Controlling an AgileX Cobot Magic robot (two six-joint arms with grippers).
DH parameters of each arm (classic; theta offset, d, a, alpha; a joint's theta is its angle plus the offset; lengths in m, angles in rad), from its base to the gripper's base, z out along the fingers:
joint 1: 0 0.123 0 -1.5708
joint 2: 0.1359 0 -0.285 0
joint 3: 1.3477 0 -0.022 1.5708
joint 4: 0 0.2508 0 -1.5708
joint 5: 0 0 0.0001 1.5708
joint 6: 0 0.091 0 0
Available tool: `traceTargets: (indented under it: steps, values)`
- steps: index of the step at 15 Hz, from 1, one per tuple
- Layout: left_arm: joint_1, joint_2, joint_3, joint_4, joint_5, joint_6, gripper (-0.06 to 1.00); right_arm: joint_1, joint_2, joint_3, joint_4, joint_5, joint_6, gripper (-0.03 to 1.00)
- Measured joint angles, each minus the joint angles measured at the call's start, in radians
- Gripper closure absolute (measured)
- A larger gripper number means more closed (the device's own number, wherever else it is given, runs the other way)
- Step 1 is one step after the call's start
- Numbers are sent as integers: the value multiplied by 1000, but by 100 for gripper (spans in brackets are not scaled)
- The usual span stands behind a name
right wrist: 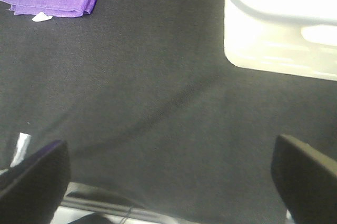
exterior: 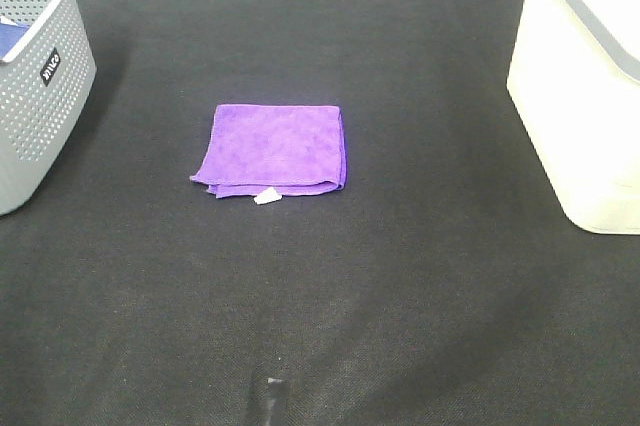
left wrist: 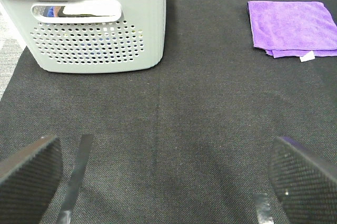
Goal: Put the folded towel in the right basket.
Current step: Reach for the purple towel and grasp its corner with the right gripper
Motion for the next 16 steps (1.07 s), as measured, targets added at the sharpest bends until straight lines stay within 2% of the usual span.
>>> traceTargets:
  steps: [3,6,9,12,13,16]
  values:
    - [0,0,0,0,0,0,-4,0,155,-106,81,1,-2,-2]
    - [0,0,0,0,0,0,-4,0,198,-116,120,-10,-2,-2]
    - [0,0,0,0,0,0,-4,4,333,-148,245,-82,3,-1]
    - [0,0,0,0,0,0,-4,117,603,-283,288,-132,-2,1]
    - [0,0,0,0,0,0,-4,177,761,-388,296,-136,-2,1]
    - [0,0,0,0,0,0,-4,241,1058,-633,351,-111,-6,1]
